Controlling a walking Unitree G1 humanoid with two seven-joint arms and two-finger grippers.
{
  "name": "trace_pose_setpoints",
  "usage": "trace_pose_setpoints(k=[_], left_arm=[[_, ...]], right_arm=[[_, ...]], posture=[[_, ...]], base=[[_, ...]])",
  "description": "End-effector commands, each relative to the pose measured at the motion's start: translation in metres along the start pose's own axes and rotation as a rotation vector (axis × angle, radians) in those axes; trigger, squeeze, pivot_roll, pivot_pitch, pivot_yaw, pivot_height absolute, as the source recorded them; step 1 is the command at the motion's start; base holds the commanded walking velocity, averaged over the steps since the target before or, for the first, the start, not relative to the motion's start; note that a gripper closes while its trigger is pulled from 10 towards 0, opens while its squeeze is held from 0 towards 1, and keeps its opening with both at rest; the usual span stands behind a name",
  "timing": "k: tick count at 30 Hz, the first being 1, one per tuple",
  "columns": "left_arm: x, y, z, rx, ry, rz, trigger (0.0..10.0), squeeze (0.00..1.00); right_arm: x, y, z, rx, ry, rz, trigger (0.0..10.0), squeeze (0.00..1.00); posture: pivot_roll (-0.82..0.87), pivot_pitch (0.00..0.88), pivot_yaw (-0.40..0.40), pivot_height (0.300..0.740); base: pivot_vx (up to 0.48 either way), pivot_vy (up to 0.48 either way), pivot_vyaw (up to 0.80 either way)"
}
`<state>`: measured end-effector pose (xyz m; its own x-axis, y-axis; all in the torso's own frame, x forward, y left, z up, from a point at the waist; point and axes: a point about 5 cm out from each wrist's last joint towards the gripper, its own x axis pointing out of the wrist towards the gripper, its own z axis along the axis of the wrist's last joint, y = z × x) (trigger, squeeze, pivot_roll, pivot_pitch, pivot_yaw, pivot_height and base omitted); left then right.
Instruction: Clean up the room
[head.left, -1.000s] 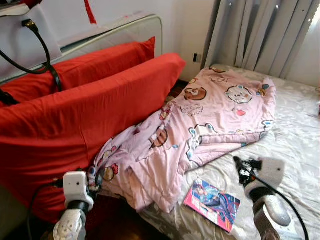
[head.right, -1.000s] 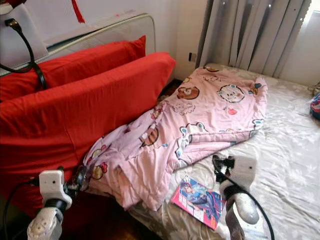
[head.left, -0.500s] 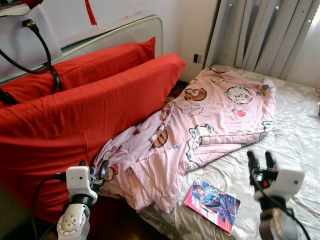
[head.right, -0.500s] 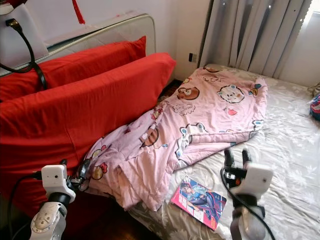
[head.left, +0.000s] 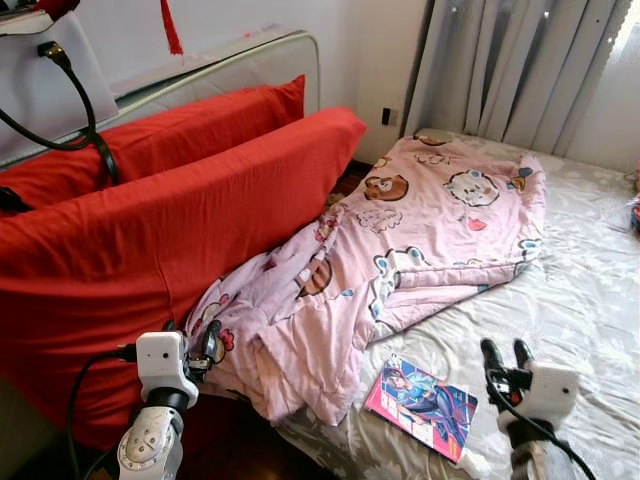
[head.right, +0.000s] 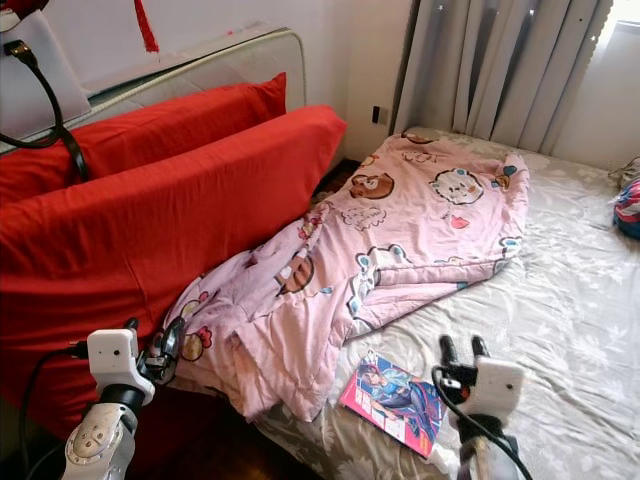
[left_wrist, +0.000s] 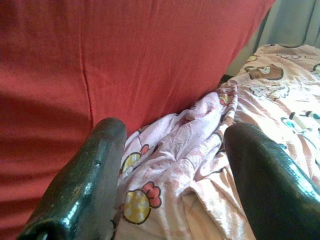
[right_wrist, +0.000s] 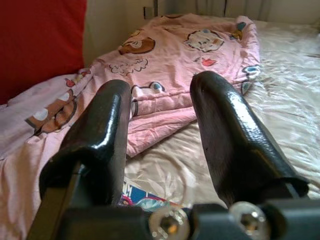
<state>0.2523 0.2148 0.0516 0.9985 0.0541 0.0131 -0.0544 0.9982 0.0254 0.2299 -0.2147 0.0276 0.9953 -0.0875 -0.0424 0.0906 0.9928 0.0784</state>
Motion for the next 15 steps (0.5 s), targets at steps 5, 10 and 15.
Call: trace_pose_setpoints(k=[5,10,15], left_arm=[[0.000,-0.002,-0.004,-0.004,0.029,-0.007,10.0,0.00],[0.001,-0.004,-0.007,-0.014,0.046,-0.042,10.0,0.00],[0.001,-0.007,-0.019,-0.065,0.122,-0.094,10.0,0.00]], right_arm=[[0.000,-0.003,-0.008,-0.011,0.044,-0.020,10.0,0.00],[0.002,-0.004,-0.009,-0.012,0.051,-0.022,10.0,0.00],[0.005,-0.004,-0.004,-0.021,0.005,-0.047,10.0,0.00]], posture=[[0.02,0.000,-0.004,0.740],[0.02,0.000,-0.013,0.710],[0.02,0.000,-0.012,0.695]], base=[[0.000,0.000,0.00],[0.000,0.000,0.00],[0.000,0.000,0.00]])
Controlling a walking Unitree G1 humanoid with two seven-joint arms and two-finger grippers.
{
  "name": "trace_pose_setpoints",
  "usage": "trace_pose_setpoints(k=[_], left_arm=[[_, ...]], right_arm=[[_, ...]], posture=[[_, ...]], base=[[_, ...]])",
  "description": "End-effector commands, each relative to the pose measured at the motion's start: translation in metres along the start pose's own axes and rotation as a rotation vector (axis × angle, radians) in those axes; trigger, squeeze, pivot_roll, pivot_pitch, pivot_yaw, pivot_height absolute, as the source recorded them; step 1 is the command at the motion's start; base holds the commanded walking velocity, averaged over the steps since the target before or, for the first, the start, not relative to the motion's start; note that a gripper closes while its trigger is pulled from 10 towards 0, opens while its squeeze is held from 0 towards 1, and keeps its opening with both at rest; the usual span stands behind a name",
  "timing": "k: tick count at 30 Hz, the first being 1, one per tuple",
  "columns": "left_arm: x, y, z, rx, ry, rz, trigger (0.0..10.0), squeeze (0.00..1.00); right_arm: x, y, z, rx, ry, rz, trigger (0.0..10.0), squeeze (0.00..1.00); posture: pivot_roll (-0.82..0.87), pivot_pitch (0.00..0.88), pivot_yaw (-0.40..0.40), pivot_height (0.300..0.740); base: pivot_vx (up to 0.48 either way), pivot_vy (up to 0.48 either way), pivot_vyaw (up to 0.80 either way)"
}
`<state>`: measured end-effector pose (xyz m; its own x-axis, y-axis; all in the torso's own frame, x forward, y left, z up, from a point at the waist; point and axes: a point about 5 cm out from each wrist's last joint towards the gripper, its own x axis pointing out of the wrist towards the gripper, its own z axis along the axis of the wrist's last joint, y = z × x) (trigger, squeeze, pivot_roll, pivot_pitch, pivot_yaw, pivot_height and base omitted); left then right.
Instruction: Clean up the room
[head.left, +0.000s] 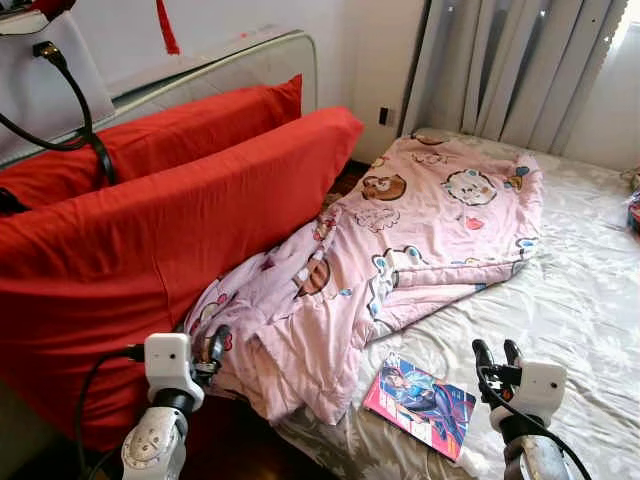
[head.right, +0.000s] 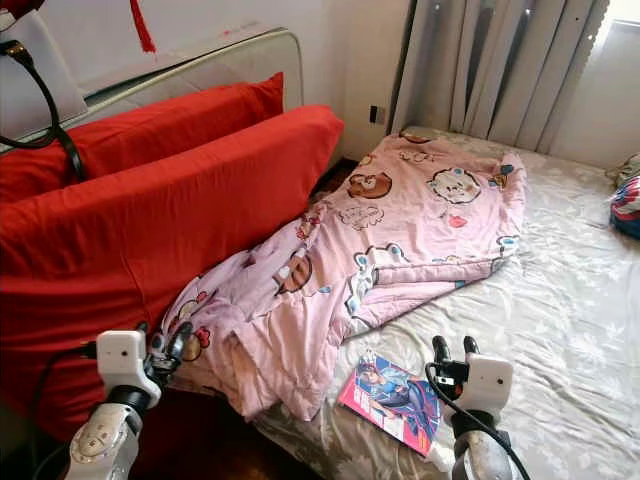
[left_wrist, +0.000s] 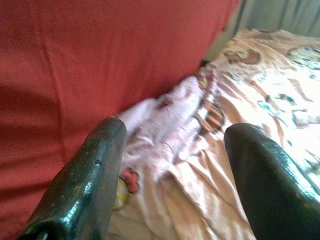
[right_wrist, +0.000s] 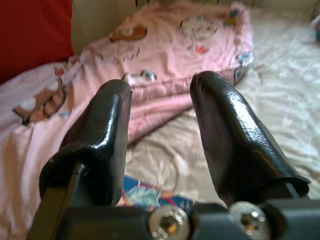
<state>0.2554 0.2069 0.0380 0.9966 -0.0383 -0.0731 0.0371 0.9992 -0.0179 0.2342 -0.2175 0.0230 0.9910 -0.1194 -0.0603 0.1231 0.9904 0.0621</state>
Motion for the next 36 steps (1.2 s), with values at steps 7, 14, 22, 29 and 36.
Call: trace_pose_setpoints(k=[7,14,22,29,36], left_arm=[[0.007,0.013,-0.003,-0.013,0.039,0.041,10.0,0.00],[0.004,0.021,0.003,-0.012,-0.004,0.105,10.0,0.00],[0.003,0.021,0.002,-0.001,-0.004,0.108,10.0,0.00],[0.001,0.030,0.002,0.006,0.004,0.147,10.0,0.00],[-0.004,0.028,-0.003,-0.003,0.020,0.139,10.0,0.00]], right_arm=[[0.005,0.004,0.002,-0.015,-0.008,0.035,10.0,0.00],[0.002,0.006,-0.008,-0.016,0.047,0.002,10.0,0.00],[0.001,0.010,-0.006,-0.012,0.018,0.003,10.0,0.00],[0.001,0.007,-0.007,-0.021,0.024,-0.008,10.0,0.00],[0.002,0.011,-0.010,-0.010,0.043,-0.008,10.0,0.00]], posture=[[0.01,0.000,-0.005,0.695],[0.02,0.000,-0.005,0.680],[0.01,0.000,0.002,0.670],[0.01,0.000,0.006,0.670],[0.01,0.000,0.009,0.670]], base=[[0.000,0.000,0.00],[0.000,0.000,0.00],[0.000,0.000,0.00],[0.000,0.000,0.00],[0.000,0.000,0.00]])
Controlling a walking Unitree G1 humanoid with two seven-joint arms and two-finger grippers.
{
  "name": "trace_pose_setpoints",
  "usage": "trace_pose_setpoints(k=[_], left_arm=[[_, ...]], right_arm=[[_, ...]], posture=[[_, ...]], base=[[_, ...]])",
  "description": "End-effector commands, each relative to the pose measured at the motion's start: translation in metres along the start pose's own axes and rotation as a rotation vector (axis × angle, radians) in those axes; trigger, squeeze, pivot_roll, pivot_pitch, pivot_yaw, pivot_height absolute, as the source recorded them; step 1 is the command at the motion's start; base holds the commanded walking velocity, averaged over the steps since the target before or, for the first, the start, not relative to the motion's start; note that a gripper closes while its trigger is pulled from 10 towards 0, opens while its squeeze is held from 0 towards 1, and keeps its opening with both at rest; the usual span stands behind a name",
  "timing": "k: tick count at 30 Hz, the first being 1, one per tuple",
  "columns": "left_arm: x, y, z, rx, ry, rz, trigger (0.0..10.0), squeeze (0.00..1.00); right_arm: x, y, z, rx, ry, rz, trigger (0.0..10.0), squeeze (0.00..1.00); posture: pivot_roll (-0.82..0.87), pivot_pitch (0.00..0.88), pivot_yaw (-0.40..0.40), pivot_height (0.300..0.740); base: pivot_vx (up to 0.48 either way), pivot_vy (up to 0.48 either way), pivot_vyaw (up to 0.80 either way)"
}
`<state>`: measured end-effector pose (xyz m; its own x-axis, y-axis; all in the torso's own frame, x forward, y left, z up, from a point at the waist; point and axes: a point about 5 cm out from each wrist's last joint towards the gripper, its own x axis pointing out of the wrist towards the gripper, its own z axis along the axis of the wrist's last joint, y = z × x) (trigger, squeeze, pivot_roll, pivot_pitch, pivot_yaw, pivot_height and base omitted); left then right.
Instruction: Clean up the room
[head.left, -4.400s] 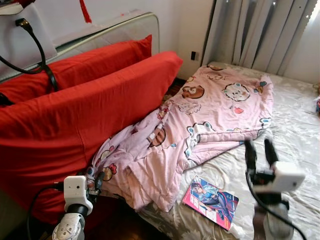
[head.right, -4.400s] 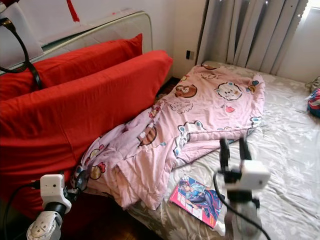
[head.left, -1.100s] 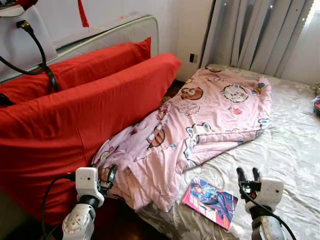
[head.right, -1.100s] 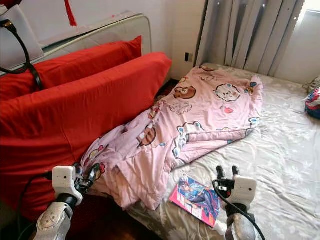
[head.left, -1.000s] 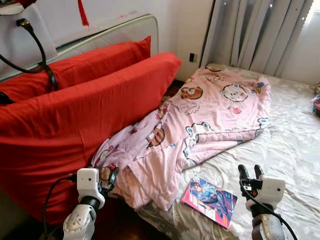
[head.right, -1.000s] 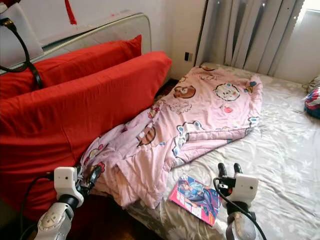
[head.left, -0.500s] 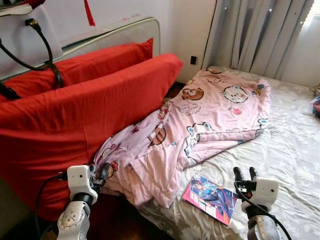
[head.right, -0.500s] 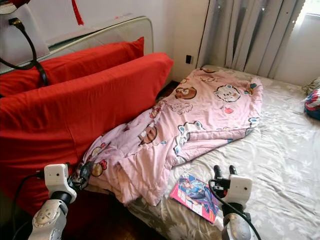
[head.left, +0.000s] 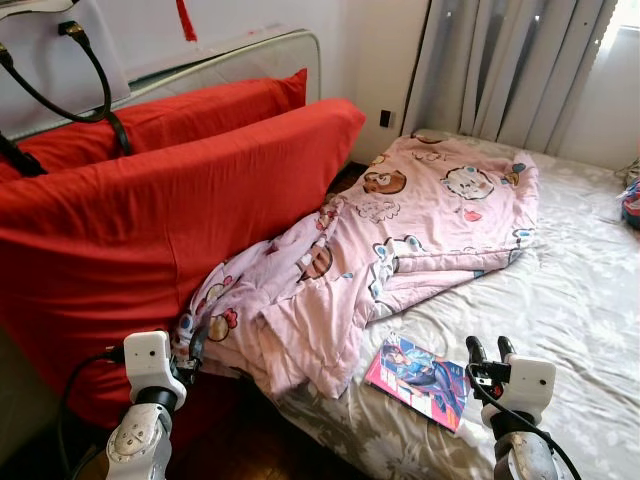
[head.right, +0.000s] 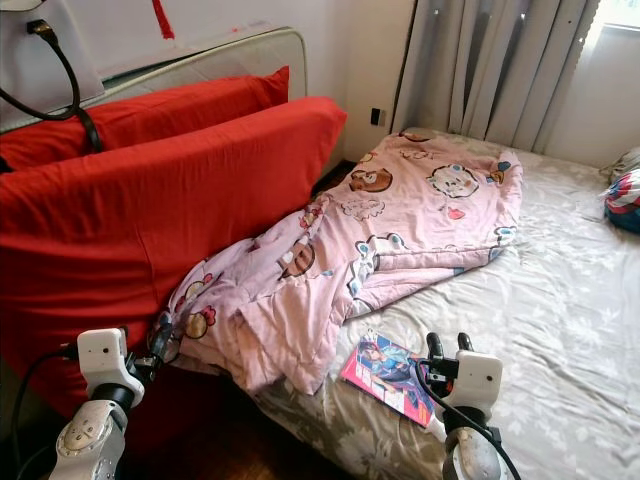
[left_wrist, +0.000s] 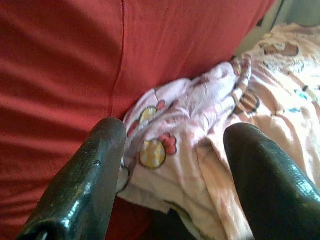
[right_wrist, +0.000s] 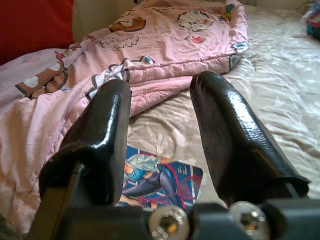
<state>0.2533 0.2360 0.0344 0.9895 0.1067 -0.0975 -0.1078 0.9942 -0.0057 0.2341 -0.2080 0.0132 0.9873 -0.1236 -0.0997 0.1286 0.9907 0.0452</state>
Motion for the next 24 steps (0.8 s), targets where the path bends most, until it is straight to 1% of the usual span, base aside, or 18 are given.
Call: trace_pose_setpoints(k=[1,3,6,9,19,24], left_arm=[[-0.0010,-0.0016,0.0005,-0.004,-0.003,-0.007,10.0,0.00],[-0.0009,-0.0019,0.0006,-0.007,-0.004,-0.006,10.0,0.00],[-0.0001,-0.0035,0.0005,-0.007,-0.003,-0.005,10.0,0.00],[-0.0001,-0.0044,0.0006,-0.007,-0.004,-0.004,10.0,0.00],[-0.0016,-0.0047,-0.0006,-0.011,0.000,0.002,10.0,0.00],[-0.0030,-0.0038,-0.0011,-0.013,0.001,0.007,10.0,0.00]], right_arm=[[0.0023,0.0026,0.0001,0.010,0.006,-0.003,10.0,0.00],[0.0026,0.0037,-0.0002,0.010,0.009,0.000,10.0,0.00],[0.0032,0.0062,-0.0038,0.010,0.043,0.009,10.0,0.00],[0.0030,0.0073,-0.0032,0.020,0.031,0.017,10.0,0.00],[0.0040,0.0089,-0.0034,0.014,0.039,0.032,10.0,0.00],[0.0063,0.0101,-0.0064,0.007,0.074,0.033,10.0,0.00]], posture=[[0.01,0.000,0.009,0.670],[0.01,0.000,0.008,0.670],[0.01,0.000,0.005,0.670],[0.01,0.000,0.003,0.653],[0.02,0.000,-0.005,0.653],[0.02,0.000,-0.004,0.648]], base=[[0.000,0.000,0.00],[0.000,0.000,0.00],[0.000,0.000,0.00],[0.000,0.000,0.00],[0.000,0.000,0.00],[0.000,0.000,0.00]])
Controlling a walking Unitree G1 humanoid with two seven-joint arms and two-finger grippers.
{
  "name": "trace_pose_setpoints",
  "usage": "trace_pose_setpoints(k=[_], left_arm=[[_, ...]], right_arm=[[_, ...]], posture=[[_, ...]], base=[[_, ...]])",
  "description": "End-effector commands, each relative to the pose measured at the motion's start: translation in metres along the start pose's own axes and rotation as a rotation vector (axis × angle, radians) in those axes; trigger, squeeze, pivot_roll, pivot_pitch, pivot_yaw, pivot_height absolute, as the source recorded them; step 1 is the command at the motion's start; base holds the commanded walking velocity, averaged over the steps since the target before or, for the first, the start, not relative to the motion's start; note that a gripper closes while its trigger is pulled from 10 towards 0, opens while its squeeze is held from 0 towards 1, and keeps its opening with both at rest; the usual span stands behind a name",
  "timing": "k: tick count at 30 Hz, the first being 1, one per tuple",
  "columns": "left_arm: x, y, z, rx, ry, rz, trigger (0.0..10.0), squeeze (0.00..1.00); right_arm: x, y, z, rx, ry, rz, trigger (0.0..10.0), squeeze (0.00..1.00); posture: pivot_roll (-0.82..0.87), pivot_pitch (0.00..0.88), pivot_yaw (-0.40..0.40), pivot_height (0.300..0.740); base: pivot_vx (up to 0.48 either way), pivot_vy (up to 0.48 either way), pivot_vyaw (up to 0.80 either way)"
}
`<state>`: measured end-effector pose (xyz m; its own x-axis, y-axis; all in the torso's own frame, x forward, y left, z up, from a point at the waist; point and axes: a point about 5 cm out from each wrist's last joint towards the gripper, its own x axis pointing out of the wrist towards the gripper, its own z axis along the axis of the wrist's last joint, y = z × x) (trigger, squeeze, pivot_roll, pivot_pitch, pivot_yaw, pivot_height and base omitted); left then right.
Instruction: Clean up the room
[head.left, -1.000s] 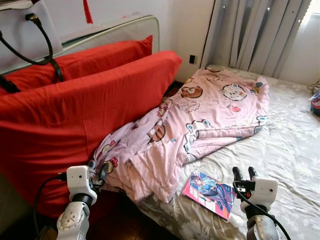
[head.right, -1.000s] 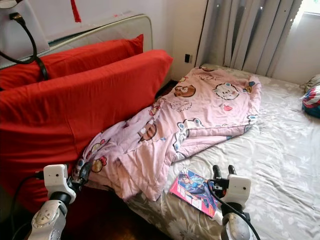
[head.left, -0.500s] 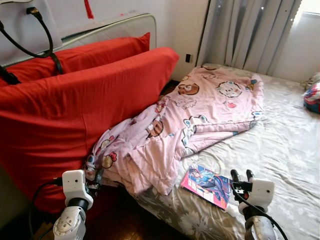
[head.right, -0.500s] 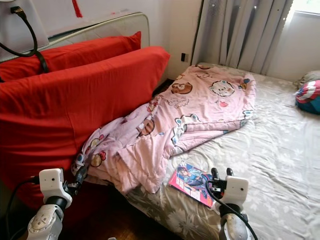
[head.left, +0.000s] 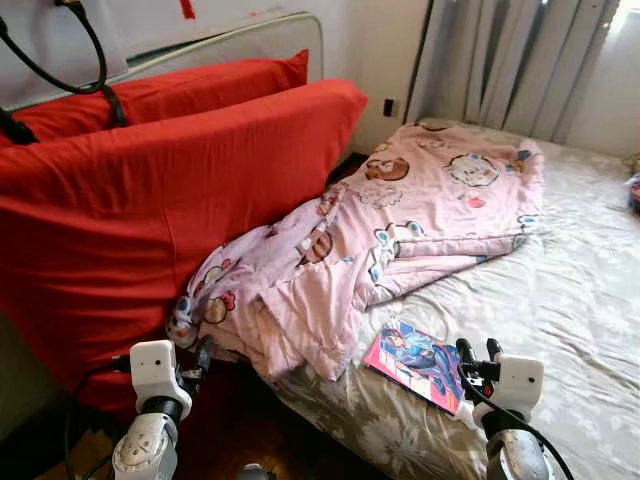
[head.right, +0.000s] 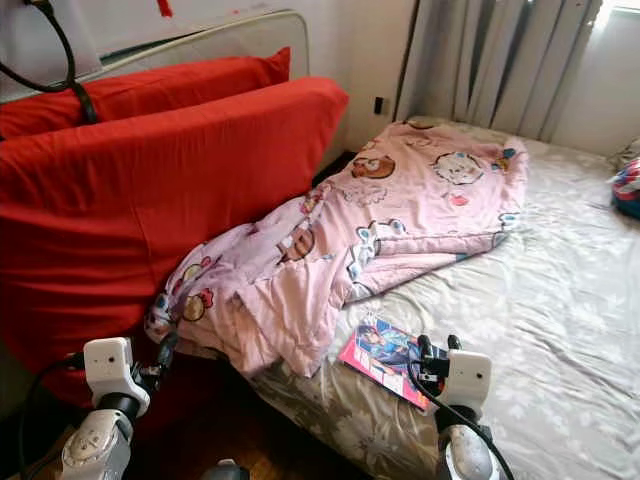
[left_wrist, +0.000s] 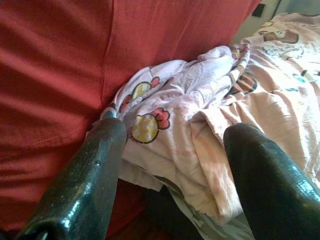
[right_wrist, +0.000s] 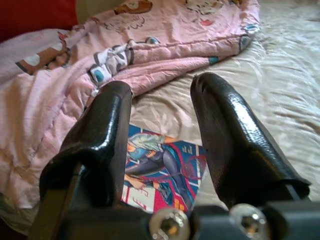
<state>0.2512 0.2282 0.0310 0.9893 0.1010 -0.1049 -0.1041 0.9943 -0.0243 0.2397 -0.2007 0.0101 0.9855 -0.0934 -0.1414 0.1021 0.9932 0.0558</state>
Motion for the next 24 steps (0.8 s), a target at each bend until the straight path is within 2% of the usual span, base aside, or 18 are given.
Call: trace_pose_setpoints(k=[1,24], left_arm=[[-0.0006,0.0038,0.0025,0.006,-0.006,0.013,10.0,0.00],[-0.0025,0.0028,0.0005,0.017,0.011,0.010,10.0,0.00]], right_arm=[[0.0017,0.0026,-0.0035,0.001,0.031,0.007,10.0,0.00],[-0.0043,0.0031,-0.0104,0.011,0.053,0.011,10.0,0.00]], posture=[[0.02,0.000,-0.004,0.643],[0.03,0.000,-0.001,0.643]], base=[[0.000,0.000,0.00],[0.000,0.000,0.00]])
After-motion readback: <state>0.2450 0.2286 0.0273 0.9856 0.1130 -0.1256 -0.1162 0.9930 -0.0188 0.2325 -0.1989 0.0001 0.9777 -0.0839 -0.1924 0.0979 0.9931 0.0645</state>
